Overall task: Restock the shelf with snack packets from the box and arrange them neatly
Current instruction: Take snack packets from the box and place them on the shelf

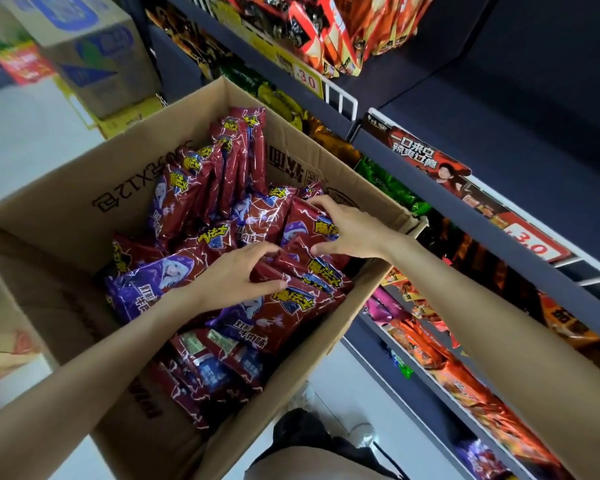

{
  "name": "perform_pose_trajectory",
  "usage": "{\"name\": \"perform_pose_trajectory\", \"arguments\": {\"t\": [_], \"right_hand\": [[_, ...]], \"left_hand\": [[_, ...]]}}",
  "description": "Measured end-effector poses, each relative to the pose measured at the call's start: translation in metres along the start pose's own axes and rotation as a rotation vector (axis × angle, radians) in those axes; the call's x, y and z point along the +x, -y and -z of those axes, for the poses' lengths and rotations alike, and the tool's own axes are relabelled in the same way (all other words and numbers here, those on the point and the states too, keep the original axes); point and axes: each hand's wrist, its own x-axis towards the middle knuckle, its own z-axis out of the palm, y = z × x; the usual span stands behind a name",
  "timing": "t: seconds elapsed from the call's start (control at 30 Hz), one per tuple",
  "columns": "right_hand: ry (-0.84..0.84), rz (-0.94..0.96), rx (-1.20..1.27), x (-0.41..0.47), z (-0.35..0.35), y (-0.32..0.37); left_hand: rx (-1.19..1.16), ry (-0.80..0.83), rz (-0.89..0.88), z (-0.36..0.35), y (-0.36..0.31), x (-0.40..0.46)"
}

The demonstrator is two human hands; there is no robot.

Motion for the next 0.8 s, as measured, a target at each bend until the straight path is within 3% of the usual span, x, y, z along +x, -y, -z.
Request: {"name": "perform_pose_trajectory", "arguments": {"t": [0.17,0.27,0.5,0.8], "right_hand": [[-0.173,0.012,-0.222,0.005,-0.021,0.009],[-0.206,0.011,-0.19,0.004,-0.016,0.01],[-0.444,0.02,-0.242,-0.018,0.019,0.0],[-0.278,-0.027,-0.187,-0.016,0.017,-0.012]], "left_hand": [[-0.023,-0.155,0.054,-0.009,-0.007,0.006],[0.013,-0.224,0.044,-0.01,-0.009,0.01],[0.197,-0.181,0.017,-0.008,-0.007,0.027],[0.068,-0.35,-0.058,0.008,-0.03,0.048]]}}
